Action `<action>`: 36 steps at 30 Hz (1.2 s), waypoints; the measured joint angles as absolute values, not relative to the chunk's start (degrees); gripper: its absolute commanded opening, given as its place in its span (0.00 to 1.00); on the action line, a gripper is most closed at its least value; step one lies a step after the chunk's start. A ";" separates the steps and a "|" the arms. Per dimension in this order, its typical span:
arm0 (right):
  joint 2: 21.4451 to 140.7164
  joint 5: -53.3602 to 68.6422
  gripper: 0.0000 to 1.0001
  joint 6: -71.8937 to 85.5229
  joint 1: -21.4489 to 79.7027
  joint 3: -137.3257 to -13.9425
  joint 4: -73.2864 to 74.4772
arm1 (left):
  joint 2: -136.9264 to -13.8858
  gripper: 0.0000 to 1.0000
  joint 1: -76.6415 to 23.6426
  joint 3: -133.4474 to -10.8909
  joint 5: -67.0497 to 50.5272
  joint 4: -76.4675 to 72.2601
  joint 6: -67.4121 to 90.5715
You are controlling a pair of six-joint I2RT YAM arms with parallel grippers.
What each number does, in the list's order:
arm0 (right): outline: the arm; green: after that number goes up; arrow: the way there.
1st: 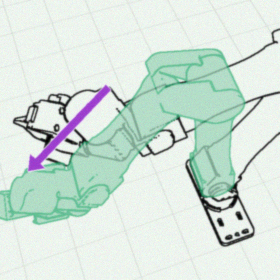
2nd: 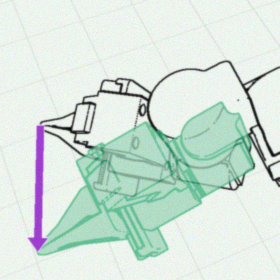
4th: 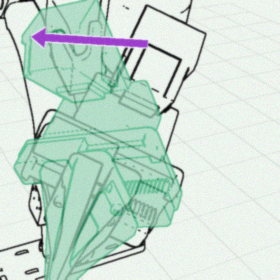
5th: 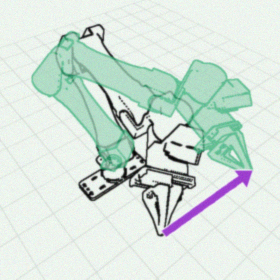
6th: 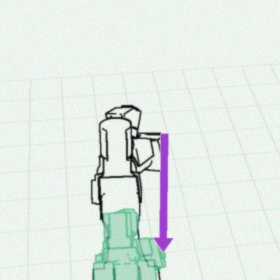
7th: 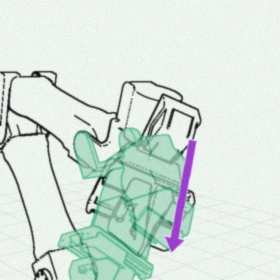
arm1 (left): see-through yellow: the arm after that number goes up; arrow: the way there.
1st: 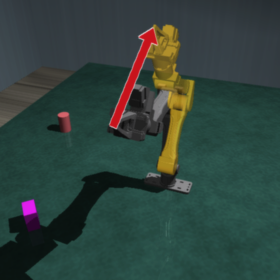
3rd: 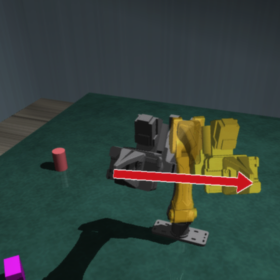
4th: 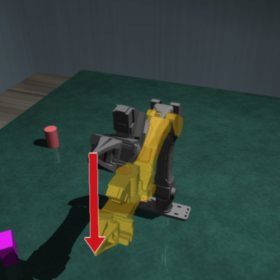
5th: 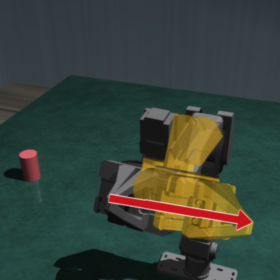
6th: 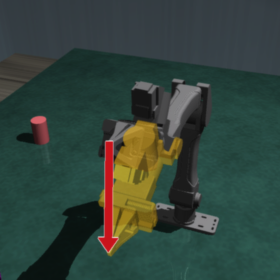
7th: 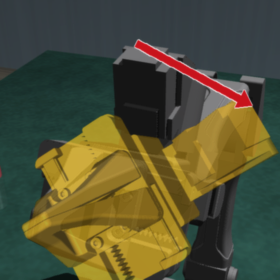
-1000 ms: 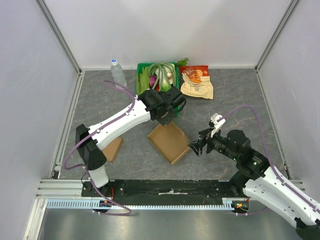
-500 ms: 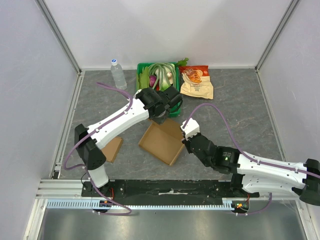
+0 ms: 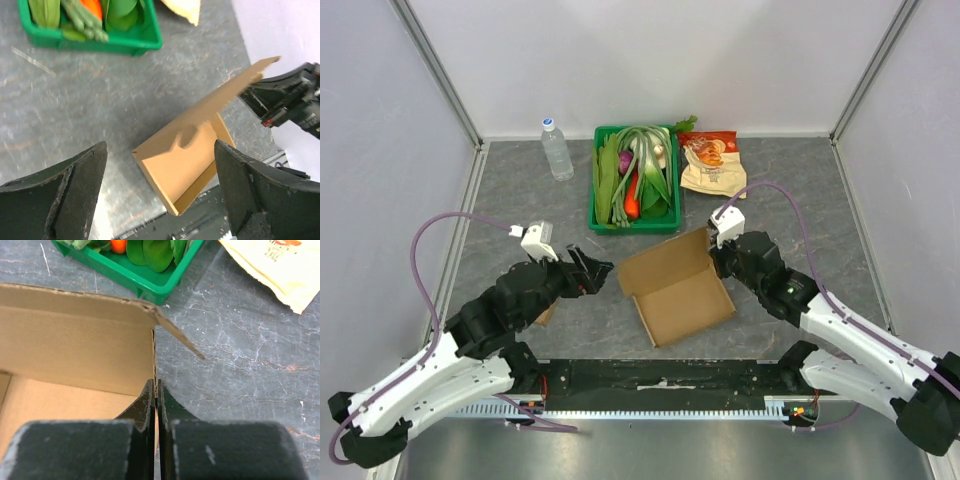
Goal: Fold the paper box
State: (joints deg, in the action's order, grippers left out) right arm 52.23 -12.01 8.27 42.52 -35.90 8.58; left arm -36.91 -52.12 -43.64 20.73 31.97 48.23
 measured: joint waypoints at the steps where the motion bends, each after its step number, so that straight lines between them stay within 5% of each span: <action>1: 52.69 -10.37 0.00 7.79 41.23 -35.99 8.56 | -32.95 0.93 -51.99 -40.84 20.25 28.91 45.01; 11: 56.71 0.45 0.00 5.72 35.44 -36.58 7.44 | -44.56 0.88 -49.50 -32.56 17.23 12.88 33.93; 18: 58.98 2.72 0.00 4.82 34.94 -36.82 6.42 | -59.07 0.88 -33.23 -36.23 4.34 7.27 31.94; 30: 61.63 9.58 0.00 4.69 30.85 -36.80 3.66 | -71.02 0.69 -25.45 -37.15 -13.34 -8.95 22.09; 34: 61.21 11.11 0.00 4.75 30.17 -36.77 3.46 | -71.68 0.70 -25.30 -37.21 -13.28 -12.84 19.92; 36: 60.84 11.79 0.00 4.84 30.06 -36.77 3.42 | -72.18 0.79 -25.30 -37.36 -12.53 -13.54 19.03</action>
State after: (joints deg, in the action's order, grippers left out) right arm 60.84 11.79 4.84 30.06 -36.77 3.42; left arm -72.18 -25.30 -37.36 -12.53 -13.54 19.03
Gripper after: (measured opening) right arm 0.011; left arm 0.695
